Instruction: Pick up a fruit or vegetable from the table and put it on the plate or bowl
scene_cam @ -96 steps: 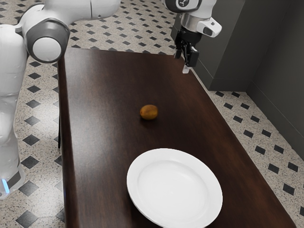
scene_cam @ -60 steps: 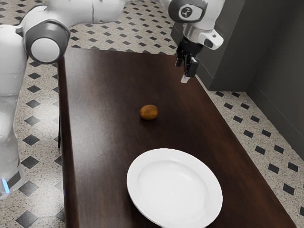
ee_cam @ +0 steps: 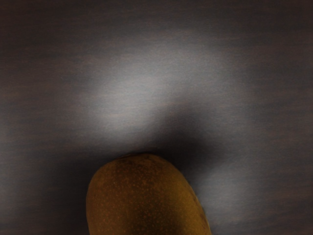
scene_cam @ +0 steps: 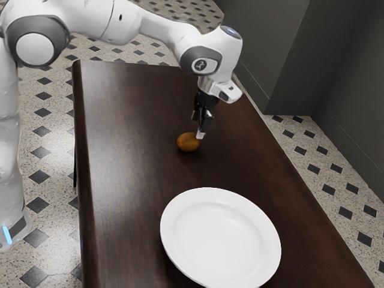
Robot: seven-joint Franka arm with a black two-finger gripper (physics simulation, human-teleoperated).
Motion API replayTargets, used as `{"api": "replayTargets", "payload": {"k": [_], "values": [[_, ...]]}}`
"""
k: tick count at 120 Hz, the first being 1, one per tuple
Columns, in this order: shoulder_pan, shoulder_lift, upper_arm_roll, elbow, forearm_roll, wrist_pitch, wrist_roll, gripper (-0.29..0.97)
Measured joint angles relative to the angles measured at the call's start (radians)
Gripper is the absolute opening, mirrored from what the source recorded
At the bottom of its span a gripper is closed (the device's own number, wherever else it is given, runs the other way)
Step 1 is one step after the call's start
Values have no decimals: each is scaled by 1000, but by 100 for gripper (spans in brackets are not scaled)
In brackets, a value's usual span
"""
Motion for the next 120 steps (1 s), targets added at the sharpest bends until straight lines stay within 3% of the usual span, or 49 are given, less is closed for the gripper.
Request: {"api": "replayTargets", "payload": {"k": [39, 79, 120], "values": [[-22, 1, 45, -92, -69, 117, 77, 68], [36, -12, 44, -117, -90, 153, 130, 68], [-31, 24, 42, -104, -154, 196, 158, 68]]}}
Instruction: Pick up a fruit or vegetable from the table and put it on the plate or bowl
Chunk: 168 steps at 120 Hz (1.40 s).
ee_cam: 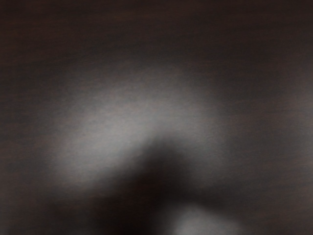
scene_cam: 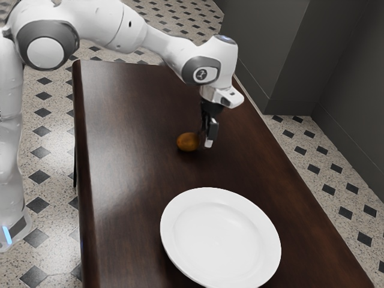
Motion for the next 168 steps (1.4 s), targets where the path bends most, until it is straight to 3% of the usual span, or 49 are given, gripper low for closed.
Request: {"api": "replayTargets", "payload": {"k": [18, 66, 130, 168], "values": [[20, 52, 2, 103, 3, -42, -73, 68], [10, 27, 45, 62, 39, -159, -356, 68], [-24, 59, 45, 18, 39, -105, -537, 67], [-20, 71, 58, 23, 40, -76, -585, 33]]}}
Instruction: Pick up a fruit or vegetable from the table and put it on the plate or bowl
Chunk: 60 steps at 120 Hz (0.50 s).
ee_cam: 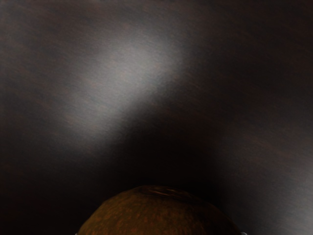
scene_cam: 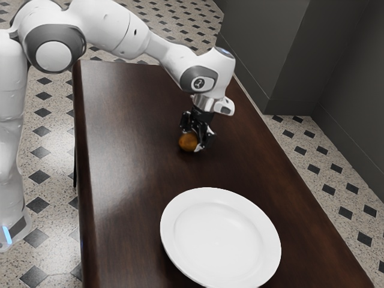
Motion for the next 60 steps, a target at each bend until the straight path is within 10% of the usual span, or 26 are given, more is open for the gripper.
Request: {"api": "replayTargets", "payload": {"k": [42, 60], "values": [[3, -38, 2, 56, 7, -23, -18, 25], [70, -106, -187, 61, 11, -57, -18, 26]]}}
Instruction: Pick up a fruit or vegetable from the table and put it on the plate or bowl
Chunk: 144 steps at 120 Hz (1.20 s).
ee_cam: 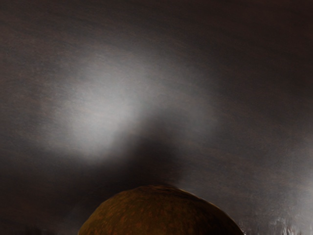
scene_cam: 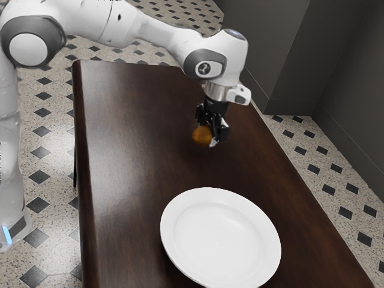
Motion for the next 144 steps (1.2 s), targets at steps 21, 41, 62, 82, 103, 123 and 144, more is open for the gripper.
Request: {"api": "replayTargets", "payload": {"k": [21, 41, 62, 82, 103, 123, 144], "values": [[59, -31, -340, 7, 1, -15, -7, 25], [22, -27, -593, 41, 4, 2, -20, 25], [-198, 65, -648, 115, 52, 17, -35, 25], [-56, 178, -588, 200, 121, 23, -36, 25], [-62, 248, -568, 246, 140, 26, -25, 25], [-58, 265, -511, 263, 149, 27, -11, 25], [-62, 270, -505, 261, 148, 27, 8, 47]]}}
